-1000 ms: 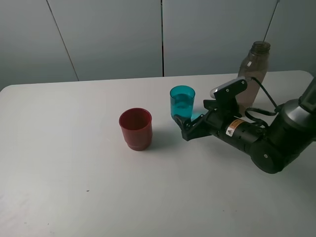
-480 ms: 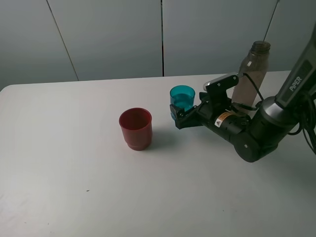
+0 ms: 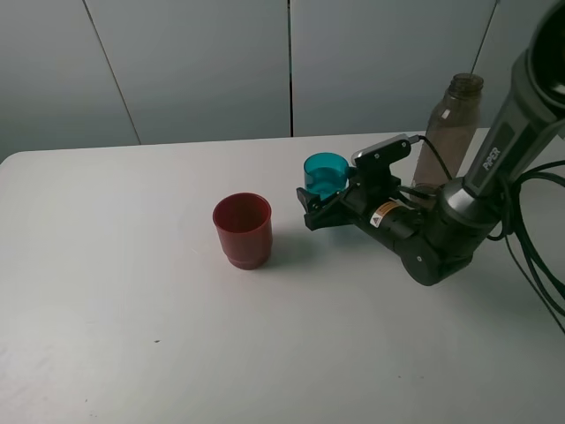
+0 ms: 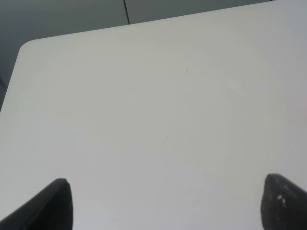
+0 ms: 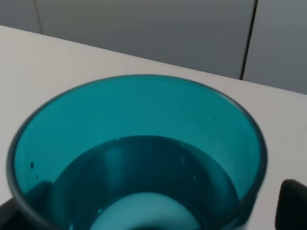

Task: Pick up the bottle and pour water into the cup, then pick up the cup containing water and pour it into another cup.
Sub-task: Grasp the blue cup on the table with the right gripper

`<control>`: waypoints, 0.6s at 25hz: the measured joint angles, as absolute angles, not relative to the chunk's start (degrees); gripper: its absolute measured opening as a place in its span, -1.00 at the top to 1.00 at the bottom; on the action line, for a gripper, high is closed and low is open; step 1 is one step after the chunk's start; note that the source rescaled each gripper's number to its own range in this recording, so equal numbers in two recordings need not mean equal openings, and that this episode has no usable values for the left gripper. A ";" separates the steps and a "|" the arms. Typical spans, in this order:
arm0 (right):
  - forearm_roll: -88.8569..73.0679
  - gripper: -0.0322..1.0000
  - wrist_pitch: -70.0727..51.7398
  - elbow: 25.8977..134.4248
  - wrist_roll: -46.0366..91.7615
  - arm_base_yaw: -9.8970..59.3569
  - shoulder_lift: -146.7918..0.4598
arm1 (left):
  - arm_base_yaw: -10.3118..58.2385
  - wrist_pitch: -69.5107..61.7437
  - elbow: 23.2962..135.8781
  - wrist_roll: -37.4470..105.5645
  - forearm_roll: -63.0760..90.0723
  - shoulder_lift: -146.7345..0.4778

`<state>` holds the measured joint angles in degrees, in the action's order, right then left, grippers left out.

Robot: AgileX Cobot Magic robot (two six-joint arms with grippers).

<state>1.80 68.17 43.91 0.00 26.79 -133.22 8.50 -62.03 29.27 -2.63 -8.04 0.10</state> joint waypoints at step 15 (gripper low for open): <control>1.94 0.89 66.89 48.51 0.00 26.79 -135.61 | 8.50 -62.03 29.27 -2.63 -8.04 0.10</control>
<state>1.94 66.89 48.51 0.00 26.79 -135.61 8.50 -62.03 29.27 -2.63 -8.04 0.10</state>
